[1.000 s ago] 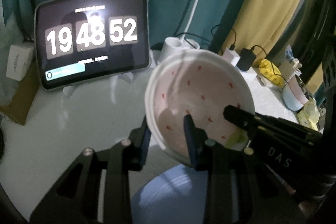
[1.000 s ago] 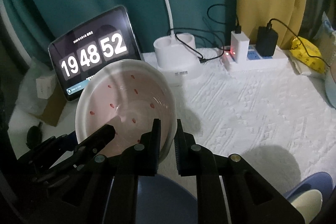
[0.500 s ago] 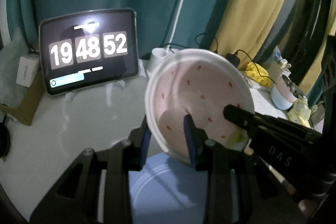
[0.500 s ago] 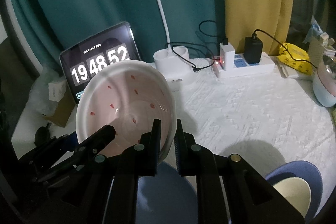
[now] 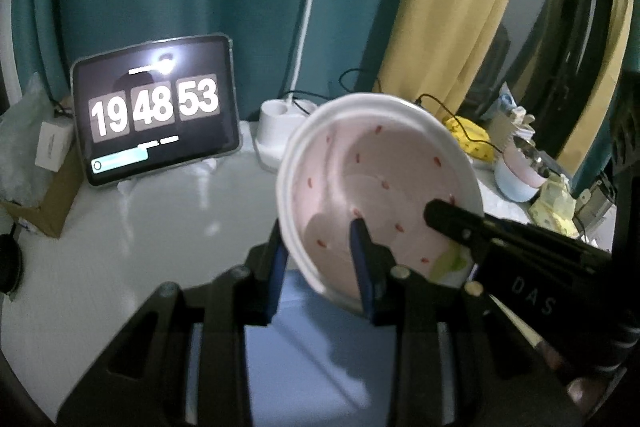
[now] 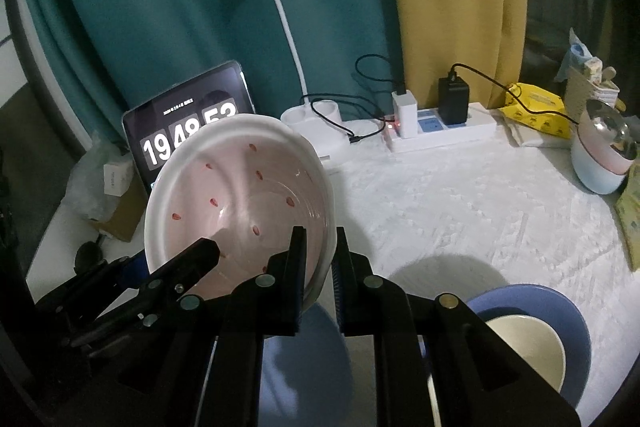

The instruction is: Organize plates and bowls

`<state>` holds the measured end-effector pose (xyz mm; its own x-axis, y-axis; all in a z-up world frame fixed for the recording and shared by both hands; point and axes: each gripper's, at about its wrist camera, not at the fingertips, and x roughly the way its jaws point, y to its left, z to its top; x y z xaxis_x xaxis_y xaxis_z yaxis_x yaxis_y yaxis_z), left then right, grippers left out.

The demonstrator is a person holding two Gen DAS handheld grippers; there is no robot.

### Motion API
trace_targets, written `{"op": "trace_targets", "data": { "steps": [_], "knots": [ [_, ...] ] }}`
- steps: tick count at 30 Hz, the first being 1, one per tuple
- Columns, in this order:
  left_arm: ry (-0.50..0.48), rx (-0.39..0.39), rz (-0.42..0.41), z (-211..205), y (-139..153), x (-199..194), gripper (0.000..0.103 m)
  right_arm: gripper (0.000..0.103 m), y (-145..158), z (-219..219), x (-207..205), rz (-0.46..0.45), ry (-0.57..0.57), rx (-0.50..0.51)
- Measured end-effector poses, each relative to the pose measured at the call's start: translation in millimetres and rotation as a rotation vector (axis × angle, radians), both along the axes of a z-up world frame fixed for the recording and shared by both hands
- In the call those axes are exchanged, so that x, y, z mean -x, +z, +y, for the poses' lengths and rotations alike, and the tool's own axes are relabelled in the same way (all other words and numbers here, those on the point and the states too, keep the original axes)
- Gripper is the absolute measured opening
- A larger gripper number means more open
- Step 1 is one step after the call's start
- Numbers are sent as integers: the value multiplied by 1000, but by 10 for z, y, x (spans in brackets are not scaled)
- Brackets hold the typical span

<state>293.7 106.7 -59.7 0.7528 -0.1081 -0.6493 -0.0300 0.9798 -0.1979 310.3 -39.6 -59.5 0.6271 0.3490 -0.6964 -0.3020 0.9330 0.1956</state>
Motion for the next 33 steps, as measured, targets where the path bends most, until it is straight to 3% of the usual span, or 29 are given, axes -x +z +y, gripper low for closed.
{"op": "trace_targets", "data": {
  "steps": [33],
  "knots": [
    [-138, -56, 15, -1180, 89, 263, 32, 13, 87, -1203, 435, -14, -124, -75]
  ]
}}
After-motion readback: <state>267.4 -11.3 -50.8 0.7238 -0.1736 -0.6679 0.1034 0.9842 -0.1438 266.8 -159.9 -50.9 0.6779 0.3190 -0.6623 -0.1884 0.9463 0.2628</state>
